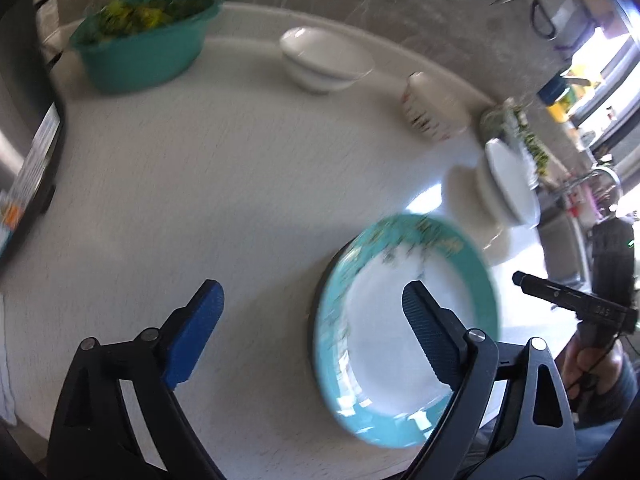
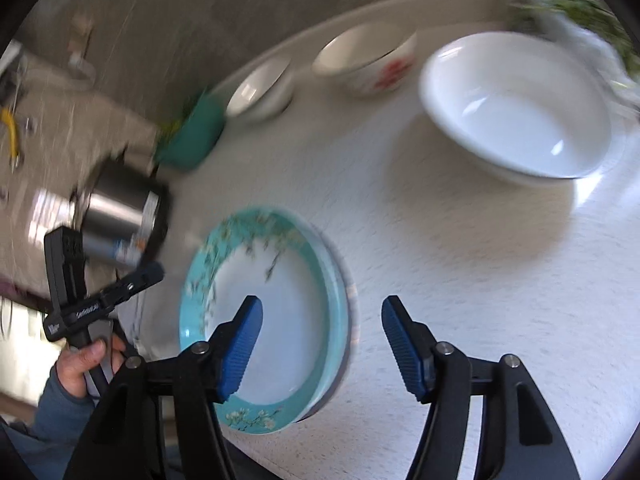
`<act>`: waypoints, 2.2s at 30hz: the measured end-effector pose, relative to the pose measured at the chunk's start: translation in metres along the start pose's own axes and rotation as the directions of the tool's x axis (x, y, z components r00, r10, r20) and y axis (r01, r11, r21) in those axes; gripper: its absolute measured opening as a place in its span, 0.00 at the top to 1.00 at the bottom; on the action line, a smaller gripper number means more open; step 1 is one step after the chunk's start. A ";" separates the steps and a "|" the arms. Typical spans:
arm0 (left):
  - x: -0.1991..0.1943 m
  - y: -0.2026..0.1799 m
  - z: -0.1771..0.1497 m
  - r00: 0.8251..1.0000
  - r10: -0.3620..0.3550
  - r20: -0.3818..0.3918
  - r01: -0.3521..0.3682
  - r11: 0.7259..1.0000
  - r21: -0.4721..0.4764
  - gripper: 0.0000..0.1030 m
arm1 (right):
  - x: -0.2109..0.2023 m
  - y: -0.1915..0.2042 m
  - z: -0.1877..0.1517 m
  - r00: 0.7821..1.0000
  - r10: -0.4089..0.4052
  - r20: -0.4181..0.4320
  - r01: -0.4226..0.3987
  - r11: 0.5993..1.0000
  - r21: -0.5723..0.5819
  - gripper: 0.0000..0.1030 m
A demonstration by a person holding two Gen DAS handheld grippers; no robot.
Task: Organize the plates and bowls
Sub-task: 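Open both grippers and move toward the large white bowl, then close both grippers on the rim of the large white bowl, then carry the large white bowl beside the plate stack and lower it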
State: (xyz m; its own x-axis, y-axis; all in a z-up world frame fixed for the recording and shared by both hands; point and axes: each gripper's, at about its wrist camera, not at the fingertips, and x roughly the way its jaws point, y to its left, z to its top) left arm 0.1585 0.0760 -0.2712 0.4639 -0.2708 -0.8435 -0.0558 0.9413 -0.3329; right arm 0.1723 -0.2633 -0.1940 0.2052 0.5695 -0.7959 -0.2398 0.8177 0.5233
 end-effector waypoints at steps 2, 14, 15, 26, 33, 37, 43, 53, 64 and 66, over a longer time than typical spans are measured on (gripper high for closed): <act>-0.003 -0.018 0.013 0.999 -0.034 0.018 0.033 0.999 0.019 0.12 | -0.021 -0.019 0.002 0.999 -0.010 0.042 0.008 0.998 0.059 0.35; 0.062 -0.195 0.085 0.992 -0.123 -0.039 0.128 0.980 0.153 0.12 | -0.125 -0.125 0.065 0.970 -0.115 0.213 0.081 0.983 0.163 0.35; 0.071 -0.208 0.091 0.992 -0.111 -0.052 0.118 0.981 0.154 0.12 | -0.124 -0.134 0.073 0.974 -0.109 0.198 0.077 0.984 0.161 0.35; 0.174 -0.260 0.112 0.993 0.063 -0.104 -0.044 0.985 0.170 0.17 | -0.065 -0.177 0.127 1.000 -0.018 0.012 0.016 0.994 0.111 0.50; 0.205 -0.265 0.111 0.986 0.075 -0.146 -0.048 0.983 0.179 0.57 | -0.043 -0.185 0.143 0.999 -0.007 -0.035 0.011 0.995 0.103 0.65; 0.221 -0.270 0.112 0.983 0.069 -0.170 -0.037 0.981 0.188 0.67 | -0.036 -0.186 0.147 0.999 -0.011 -0.050 0.016 0.995 0.101 0.66; 0.233 -0.267 0.113 0.980 0.020 -0.199 0.018 0.982 0.188 0.84 | -0.031 -0.184 0.148 0.998 -0.011 -0.065 0.017 0.996 0.088 0.81; 0.249 -0.255 0.127 0.960 -0.092 -0.263 0.130 0.983 0.129 0.90 | -0.030 -0.197 0.148 0.995 0.060 -0.076 -0.049 0.988 0.149 0.83; 0.243 -0.261 0.111 0.956 -0.090 -0.279 0.125 0.986 0.111 0.90 | -0.041 -0.199 0.144 0.995 0.070 -0.076 -0.057 0.985 0.164 0.82; 0.237 -0.262 0.105 0.957 -0.093 -0.276 0.127 0.986 0.107 0.90 | -0.048 -0.196 0.141 0.995 0.070 -0.074 -0.058 0.986 0.159 0.82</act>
State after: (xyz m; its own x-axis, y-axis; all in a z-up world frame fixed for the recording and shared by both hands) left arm 0.3760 -0.2139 -0.3398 0.2045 -0.4020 -0.8925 0.0987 0.9156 -0.3898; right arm 0.3438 -0.4390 -0.2157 0.1169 0.6177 -0.7777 -0.0978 0.7864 0.6099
